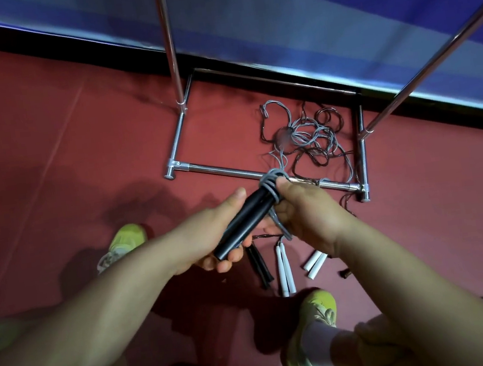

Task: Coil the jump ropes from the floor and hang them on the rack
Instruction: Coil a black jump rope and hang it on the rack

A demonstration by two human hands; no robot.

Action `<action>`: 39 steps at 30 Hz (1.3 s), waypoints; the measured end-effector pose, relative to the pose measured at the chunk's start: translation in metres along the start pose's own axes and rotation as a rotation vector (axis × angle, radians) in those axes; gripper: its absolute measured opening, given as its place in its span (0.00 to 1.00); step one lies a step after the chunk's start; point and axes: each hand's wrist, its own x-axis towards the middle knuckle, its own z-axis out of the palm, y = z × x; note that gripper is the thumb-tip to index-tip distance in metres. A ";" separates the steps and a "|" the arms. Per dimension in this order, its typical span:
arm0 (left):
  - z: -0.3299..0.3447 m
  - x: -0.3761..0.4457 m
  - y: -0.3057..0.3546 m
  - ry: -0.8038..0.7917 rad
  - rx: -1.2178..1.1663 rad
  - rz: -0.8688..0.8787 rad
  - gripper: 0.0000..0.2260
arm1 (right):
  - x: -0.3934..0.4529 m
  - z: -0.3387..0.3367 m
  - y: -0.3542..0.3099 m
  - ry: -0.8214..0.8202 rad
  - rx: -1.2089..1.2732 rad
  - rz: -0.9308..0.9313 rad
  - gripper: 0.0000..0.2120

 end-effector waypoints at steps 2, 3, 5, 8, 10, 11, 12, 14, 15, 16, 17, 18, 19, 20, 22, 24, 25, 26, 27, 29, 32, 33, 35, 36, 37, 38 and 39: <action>0.002 0.003 -0.003 0.119 0.203 0.047 0.30 | -0.003 -0.001 0.000 0.041 -0.175 -0.023 0.14; 0.002 0.004 -0.004 0.168 0.289 0.065 0.30 | -0.002 -0.003 0.002 0.083 -0.291 -0.047 0.14; 0.001 0.007 -0.007 0.233 0.361 0.086 0.29 | -0.002 -0.005 0.002 0.129 -0.439 -0.097 0.14; -0.002 0.011 -0.009 0.301 0.414 0.101 0.29 | -0.005 -0.005 -0.004 0.167 -0.442 -0.119 0.11; -0.004 0.011 -0.009 0.340 0.483 0.110 0.27 | -0.006 -0.004 -0.006 0.198 -0.466 -0.116 0.08; -0.005 0.011 -0.009 0.359 0.529 0.111 0.25 | -0.006 -0.005 -0.006 0.206 -0.474 -0.111 0.10; -0.005 0.010 -0.009 0.383 0.583 0.111 0.24 | -0.006 -0.004 -0.005 0.204 -0.463 -0.108 0.12; -0.006 0.010 -0.007 0.455 0.712 0.108 0.23 | -0.006 -0.003 -0.003 0.187 -0.383 -0.106 0.15; -0.008 0.011 -0.007 0.495 0.762 0.109 0.24 | -0.007 -0.002 -0.003 0.179 -0.348 -0.105 0.16; -0.010 0.012 -0.007 0.531 0.777 0.108 0.24 | -0.008 0.000 -0.002 0.174 -0.336 -0.107 0.16; -0.013 0.013 -0.008 0.551 0.759 0.099 0.24 | -0.009 0.001 -0.003 0.170 -0.340 -0.107 0.17; -0.015 0.015 -0.009 0.560 0.725 0.089 0.24 | -0.010 0.002 -0.003 0.170 -0.344 -0.105 0.17; -0.017 0.015 -0.009 0.564 0.697 0.084 0.23 | -0.010 0.003 -0.003 0.169 -0.343 -0.094 0.17; -0.017 0.016 -0.010 0.569 0.678 0.085 0.22 | -0.009 0.003 -0.003 0.166 -0.334 -0.081 0.18; -0.016 0.015 -0.011 0.591 0.649 0.102 0.20 | -0.009 0.003 -0.003 0.164 -0.311 -0.050 0.18; -0.015 0.014 -0.009 0.626 0.630 0.149 0.18 | -0.008 0.001 -0.002 0.150 -0.284 -0.053 0.16; -0.015 0.014 -0.009 0.635 0.636 0.174 0.17 | -0.008 0.001 -0.002 0.136 -0.265 -0.069 0.13; -0.015 0.014 -0.008 0.638 0.648 0.191 0.17 | -0.007 0.000 -0.001 0.120 -0.252 -0.092 0.09; -0.016 0.014 -0.009 0.630 0.660 0.187 0.18 | -0.007 0.000 0.000 0.104 -0.260 -0.117 0.06; -0.018 0.016 -0.013 0.559 0.652 0.141 0.17 | -0.006 0.001 -0.002 0.085 -0.311 -0.177 0.05; -0.024 0.020 -0.017 0.284 0.400 0.063 0.20 | -0.006 0.001 -0.002 0.017 -0.330 -0.277 0.09; -0.024 0.020 -0.016 0.178 0.225 0.033 0.25 | -0.007 0.001 -0.003 -0.007 -0.338 -0.298 0.11; -0.024 0.020 -0.015 0.013 -0.015 -0.054 0.33 | -0.009 -0.001 -0.004 -0.048 -0.338 -0.323 0.13; -0.023 0.020 -0.015 -0.049 -0.072 -0.074 0.35 | -0.010 -0.003 -0.005 -0.065 -0.317 -0.323 0.14; -0.023 0.019 -0.014 -0.103 -0.112 -0.080 0.36 | -0.011 -0.003 -0.006 -0.078 -0.284 -0.318 0.15; -0.022 0.018 -0.013 -0.149 -0.150 -0.078 0.35 | -0.011 -0.004 -0.007 -0.089 -0.249 -0.314 0.17; -0.022 0.015 -0.011 -0.188 -0.187 -0.079 0.34 | -0.011 -0.005 -0.007 -0.092 -0.212 -0.303 0.18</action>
